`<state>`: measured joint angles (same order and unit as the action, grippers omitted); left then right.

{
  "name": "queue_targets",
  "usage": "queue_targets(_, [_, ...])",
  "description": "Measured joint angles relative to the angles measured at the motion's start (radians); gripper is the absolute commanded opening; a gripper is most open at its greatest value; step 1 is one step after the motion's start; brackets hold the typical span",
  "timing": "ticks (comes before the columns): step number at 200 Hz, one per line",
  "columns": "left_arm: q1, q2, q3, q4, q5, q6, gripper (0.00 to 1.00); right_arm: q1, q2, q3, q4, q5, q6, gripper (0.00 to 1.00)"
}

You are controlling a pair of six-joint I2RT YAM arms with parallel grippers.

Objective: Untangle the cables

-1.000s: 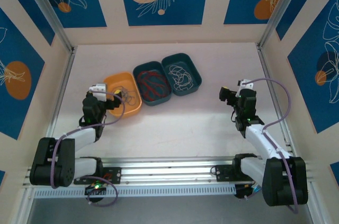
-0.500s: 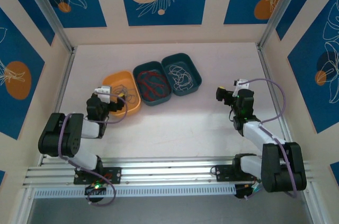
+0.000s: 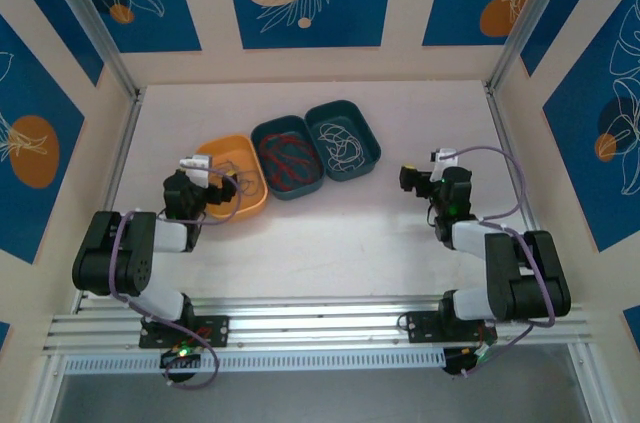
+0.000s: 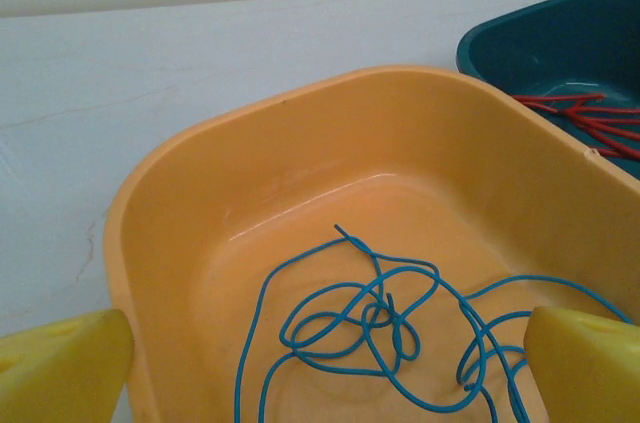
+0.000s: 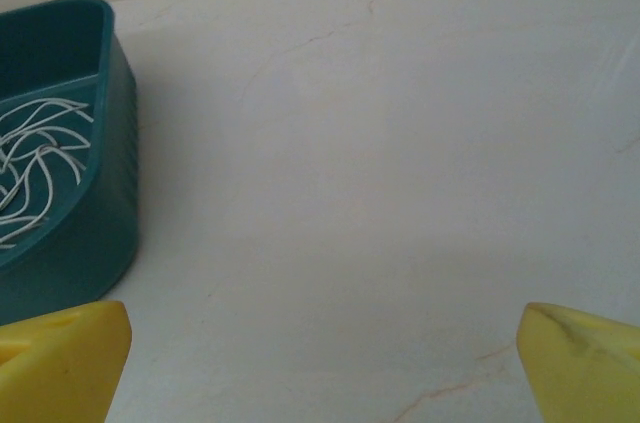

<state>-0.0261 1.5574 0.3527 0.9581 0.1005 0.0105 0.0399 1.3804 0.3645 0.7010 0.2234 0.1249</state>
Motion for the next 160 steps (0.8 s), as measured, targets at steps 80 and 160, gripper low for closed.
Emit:
queue_targets(80, [-0.005, 0.000, 0.006, -0.021, -0.039, 0.015, 1.00, -0.045, 0.144, 0.025, 0.076, -0.129, -0.027, 0.99])
queue_targets(160, [-0.005, 0.000, 0.006, -0.024, -0.050, 0.019, 1.00, -0.093, 0.144, 0.032, 0.111, -0.368, -0.039, 0.99])
